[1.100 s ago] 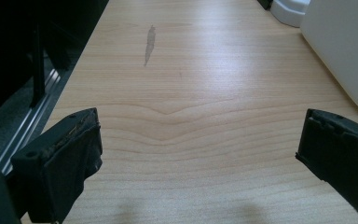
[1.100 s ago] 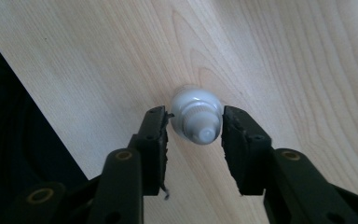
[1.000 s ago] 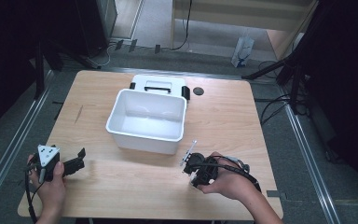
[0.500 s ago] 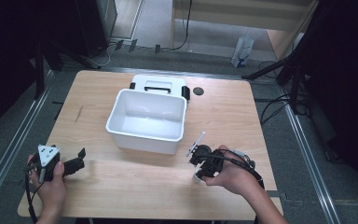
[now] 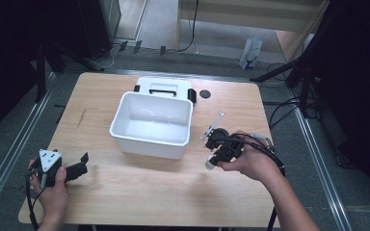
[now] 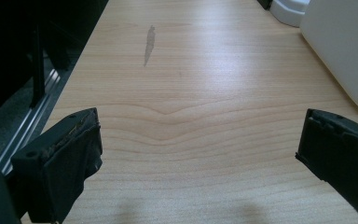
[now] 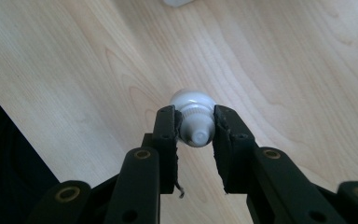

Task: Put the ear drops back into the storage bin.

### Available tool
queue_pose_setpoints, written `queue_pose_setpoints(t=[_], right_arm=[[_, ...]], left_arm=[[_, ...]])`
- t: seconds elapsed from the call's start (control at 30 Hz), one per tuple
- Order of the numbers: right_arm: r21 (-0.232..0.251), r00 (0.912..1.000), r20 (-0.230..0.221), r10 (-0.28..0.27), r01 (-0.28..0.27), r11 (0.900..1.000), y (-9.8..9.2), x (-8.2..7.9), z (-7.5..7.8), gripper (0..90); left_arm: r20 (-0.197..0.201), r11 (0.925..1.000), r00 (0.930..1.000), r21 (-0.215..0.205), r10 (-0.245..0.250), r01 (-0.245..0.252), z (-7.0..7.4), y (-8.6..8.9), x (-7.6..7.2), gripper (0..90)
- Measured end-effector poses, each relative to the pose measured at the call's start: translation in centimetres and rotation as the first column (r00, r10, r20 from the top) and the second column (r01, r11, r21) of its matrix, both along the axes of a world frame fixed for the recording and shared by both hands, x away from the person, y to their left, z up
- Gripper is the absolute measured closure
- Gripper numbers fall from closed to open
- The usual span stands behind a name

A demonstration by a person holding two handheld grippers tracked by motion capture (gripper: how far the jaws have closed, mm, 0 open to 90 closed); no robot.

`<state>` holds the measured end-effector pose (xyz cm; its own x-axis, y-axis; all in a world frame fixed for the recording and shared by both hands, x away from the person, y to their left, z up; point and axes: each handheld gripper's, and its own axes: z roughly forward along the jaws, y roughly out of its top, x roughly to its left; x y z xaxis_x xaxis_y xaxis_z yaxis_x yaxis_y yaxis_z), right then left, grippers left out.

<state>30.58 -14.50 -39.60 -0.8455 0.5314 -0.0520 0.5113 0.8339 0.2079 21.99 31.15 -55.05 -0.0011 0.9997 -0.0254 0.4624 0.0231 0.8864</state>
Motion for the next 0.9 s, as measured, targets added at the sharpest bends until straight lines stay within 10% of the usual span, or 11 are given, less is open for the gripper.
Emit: queue_pose_setpoints(t=[0.9], right_arm=[[0.072, 0.9970, 0.060, -0.049, 0.045, 0.996, 2.4, 4.6, 7.5, 72.3]], left_arm=[[-0.004, 1.0000, 1.0000, -0.005, -0.004, 0.004, 0.0, 0.0, 0.1, 0.4]])
